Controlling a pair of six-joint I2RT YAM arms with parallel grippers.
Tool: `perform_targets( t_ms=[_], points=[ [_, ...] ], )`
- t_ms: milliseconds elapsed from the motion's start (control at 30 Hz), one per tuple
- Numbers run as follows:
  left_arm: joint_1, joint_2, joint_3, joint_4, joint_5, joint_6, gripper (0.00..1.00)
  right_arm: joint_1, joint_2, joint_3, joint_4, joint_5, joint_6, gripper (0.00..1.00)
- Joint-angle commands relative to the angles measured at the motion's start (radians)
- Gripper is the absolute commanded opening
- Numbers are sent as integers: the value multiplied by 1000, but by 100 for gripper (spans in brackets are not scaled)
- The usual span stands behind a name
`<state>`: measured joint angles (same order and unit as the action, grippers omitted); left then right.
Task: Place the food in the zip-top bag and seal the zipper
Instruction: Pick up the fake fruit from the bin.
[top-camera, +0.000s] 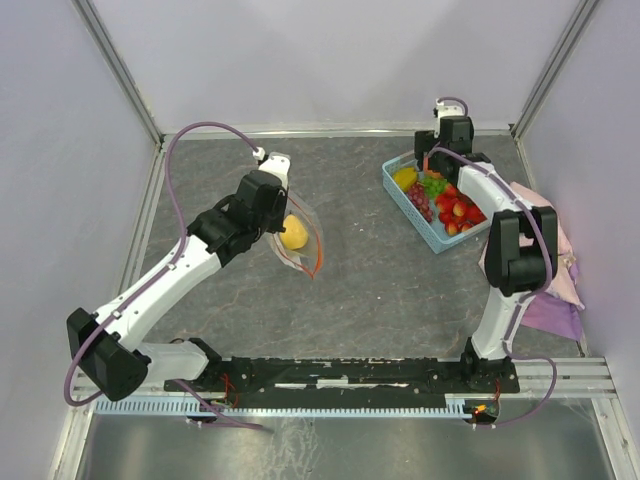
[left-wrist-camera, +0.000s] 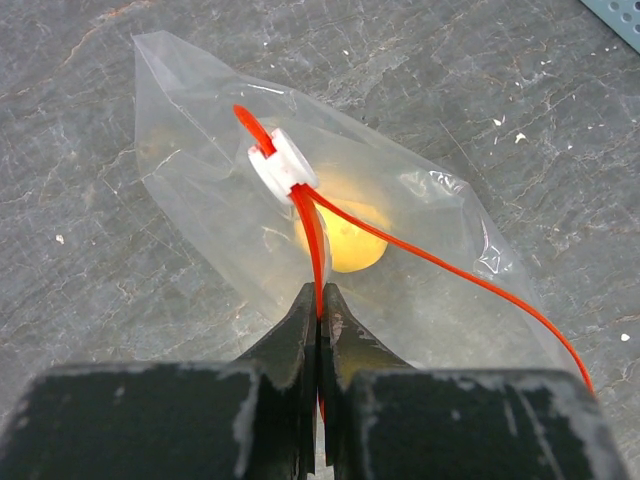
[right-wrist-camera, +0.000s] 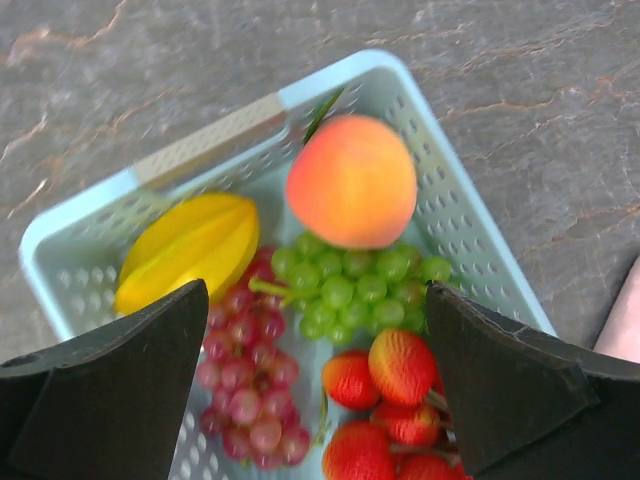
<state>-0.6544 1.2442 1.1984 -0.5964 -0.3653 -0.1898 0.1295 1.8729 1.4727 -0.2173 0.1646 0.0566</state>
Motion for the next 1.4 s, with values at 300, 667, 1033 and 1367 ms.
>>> perform_targets(
  t_ms=[300,667,1033,1367],
  points=[
    [19,28,43,14,20,-25,3,-41,256,228,115,93,228,98],
    [25,31,43,14,31,-25,3,-57,366,266,128,96,273,99],
    [27,32,43,15,34,-25,3,-69,362,232,182,15,261,88],
    [27,27,44,14,47,-26,3,-68,207,126,170,-38,194,64]
  ],
)
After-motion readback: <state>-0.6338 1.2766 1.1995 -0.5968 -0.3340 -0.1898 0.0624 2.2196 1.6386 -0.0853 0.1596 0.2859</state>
